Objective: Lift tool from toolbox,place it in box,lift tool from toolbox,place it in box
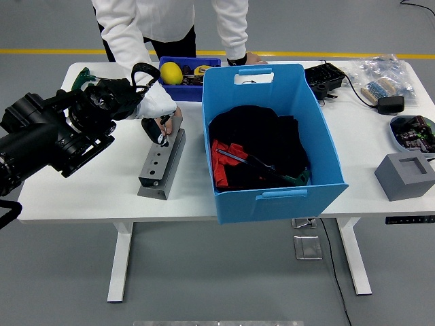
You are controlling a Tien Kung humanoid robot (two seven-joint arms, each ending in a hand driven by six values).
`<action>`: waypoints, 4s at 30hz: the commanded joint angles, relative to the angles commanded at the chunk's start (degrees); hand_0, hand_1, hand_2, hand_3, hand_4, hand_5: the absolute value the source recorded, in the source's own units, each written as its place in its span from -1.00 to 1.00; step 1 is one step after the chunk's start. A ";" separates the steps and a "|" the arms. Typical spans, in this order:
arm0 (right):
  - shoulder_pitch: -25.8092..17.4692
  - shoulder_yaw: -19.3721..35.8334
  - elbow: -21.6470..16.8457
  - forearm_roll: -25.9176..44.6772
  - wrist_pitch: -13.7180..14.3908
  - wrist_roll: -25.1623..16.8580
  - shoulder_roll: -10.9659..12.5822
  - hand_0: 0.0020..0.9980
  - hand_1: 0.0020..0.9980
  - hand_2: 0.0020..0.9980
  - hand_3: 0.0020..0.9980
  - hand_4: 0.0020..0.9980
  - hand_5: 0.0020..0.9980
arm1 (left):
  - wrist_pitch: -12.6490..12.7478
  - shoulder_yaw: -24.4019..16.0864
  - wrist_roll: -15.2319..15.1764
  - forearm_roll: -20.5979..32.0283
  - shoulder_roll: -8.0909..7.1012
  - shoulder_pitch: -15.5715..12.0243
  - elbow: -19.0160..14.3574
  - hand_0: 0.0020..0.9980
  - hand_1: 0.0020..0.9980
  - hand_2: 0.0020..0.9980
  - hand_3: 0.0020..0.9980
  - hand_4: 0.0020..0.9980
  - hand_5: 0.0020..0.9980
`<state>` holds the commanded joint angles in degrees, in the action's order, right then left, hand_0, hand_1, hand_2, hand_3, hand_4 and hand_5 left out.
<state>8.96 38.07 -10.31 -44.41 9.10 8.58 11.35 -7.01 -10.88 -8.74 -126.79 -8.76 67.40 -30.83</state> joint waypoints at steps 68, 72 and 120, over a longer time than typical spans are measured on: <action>-0.46 0.97 0.00 -0.63 0.04 0.09 -0.36 0.23 0.21 0.36 0.10 0.62 0.27 | 19.01 -0.09 -9.59 15.82 -1.18 -2.59 1.75 -0.76 -1.00 -0.96 -0.92 0.68 -0.20; -0.53 1.31 0.00 -0.95 0.00 0.14 -0.37 0.23 0.21 0.36 0.10 0.62 0.27 | 18.58 -1.35 -9.66 15.92 -1.71 -2.66 0.76 -0.77 -1.00 -0.97 -0.93 0.66 -0.20; -1.79 3.52 0.00 -3.15 -0.28 0.58 -0.61 0.23 0.21 0.36 0.11 0.62 0.27 | 11.88 -20.34 -6.91 19.63 -8.51 -7.19 -17.94 -0.85 -1.00 -1.00 -0.93 0.59 -0.25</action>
<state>7.17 41.58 -10.31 -47.57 8.82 9.16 10.74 4.88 -31.21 -15.64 -107.16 -17.26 60.21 -48.77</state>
